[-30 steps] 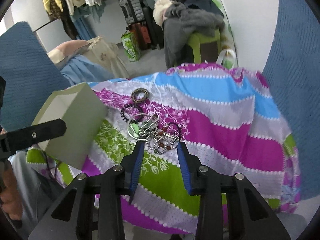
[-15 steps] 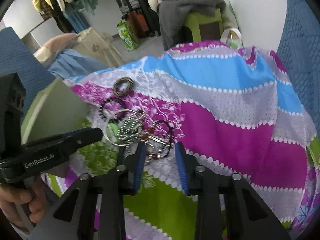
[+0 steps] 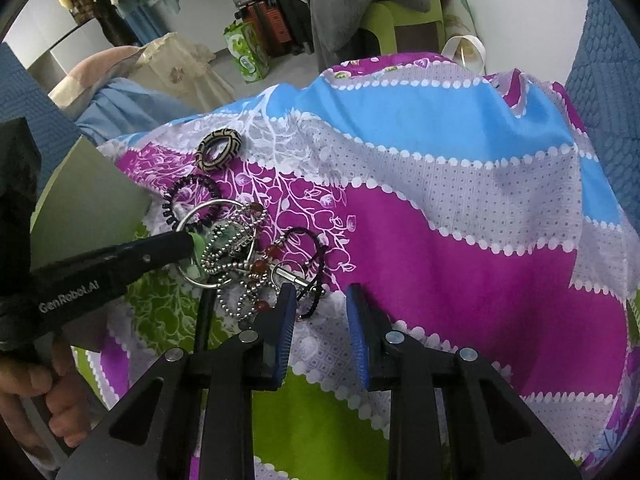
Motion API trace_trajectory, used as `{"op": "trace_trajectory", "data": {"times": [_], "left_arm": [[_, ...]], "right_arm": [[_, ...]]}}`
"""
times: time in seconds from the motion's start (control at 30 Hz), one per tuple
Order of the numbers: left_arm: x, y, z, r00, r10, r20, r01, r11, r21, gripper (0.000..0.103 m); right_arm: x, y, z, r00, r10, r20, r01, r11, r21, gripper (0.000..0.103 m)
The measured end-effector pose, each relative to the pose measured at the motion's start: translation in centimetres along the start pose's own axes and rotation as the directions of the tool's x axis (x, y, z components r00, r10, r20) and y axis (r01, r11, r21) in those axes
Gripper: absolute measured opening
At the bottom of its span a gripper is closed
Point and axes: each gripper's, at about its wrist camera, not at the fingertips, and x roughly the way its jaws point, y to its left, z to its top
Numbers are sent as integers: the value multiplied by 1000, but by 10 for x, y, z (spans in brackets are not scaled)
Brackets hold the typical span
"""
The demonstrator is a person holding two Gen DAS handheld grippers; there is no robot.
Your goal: Organize jewelry
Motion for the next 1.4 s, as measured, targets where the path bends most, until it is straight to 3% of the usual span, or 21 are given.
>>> {"op": "trace_trajectory", "data": {"times": [0.43,0.53,0.63,0.93,1.17,1.3,1.4], "left_arm": [[-62,-16,-5,997,-20,69,15,997,75,3],[-76,-15,-7,996,-29,80,24,998,65,3],[-90,-14,-8,995,-30,99,23,997,68,3],[-123,-15,-17,990,-30,135,18,996,89,3],[-139,-14,-27,990,-37,137,25,995,94,3],[-150,-15,-32,988,-47,144,34,995,92,3],[-160,-15,-32,986,-50,157,36,995,91,3]], "right_arm": [[10,23,0,995,-98,10,98,986,-136,24],[11,27,-3,991,-133,16,134,977,-163,8],[8,24,-3,993,-118,7,118,983,-144,3],[-44,35,-1,990,-47,134,62,992,-110,2],[-68,43,-11,986,-2,168,18,995,-93,2],[-64,38,-13,989,34,145,-29,999,-37,4],[-45,29,-15,995,78,58,-80,996,32,11]]}}
